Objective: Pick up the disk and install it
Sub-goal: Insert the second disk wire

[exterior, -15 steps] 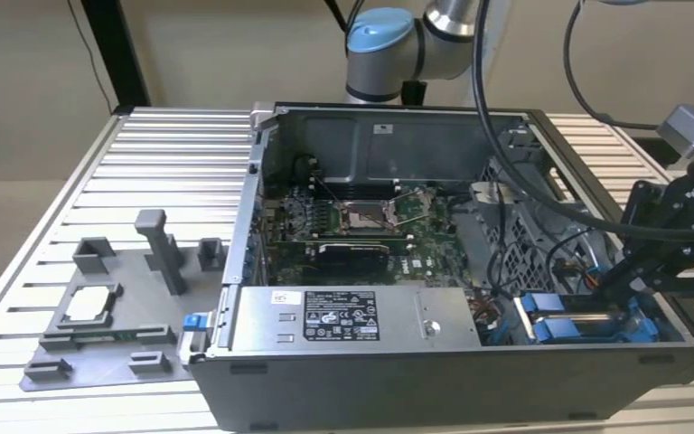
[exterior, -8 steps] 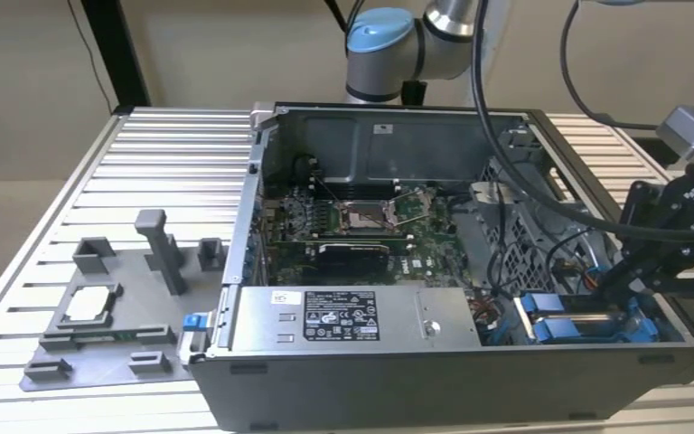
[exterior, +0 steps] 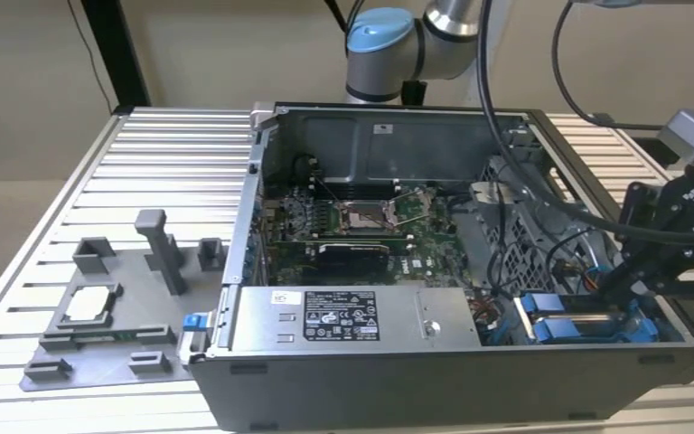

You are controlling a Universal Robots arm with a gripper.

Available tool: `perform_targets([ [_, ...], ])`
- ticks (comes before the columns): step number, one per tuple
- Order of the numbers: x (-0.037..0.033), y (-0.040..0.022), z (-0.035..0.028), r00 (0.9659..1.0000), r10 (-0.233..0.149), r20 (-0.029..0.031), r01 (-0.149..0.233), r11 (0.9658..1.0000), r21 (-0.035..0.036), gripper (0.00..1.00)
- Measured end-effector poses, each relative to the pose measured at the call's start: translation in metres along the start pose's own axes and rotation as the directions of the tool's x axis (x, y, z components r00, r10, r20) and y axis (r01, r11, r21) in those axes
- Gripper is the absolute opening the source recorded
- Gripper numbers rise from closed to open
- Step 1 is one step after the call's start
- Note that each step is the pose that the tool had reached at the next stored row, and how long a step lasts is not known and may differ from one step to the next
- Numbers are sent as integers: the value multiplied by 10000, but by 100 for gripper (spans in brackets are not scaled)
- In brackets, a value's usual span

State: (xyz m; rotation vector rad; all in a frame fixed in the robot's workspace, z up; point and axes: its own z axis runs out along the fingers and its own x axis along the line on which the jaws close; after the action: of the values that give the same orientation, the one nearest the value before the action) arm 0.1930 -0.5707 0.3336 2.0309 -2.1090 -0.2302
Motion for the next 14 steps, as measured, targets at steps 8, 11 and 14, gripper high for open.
perform_targets([
  [8, -29, 0, -1, 10000, -71, -19, 71, 10000, 2, 0],
  [11, -30, 3, -10, 10000, -73, -14, 73, 10000, 3, 0],
  [14, -28, 12, -45, 10000, -71, -18, 71, 10000, 2, 0],
])
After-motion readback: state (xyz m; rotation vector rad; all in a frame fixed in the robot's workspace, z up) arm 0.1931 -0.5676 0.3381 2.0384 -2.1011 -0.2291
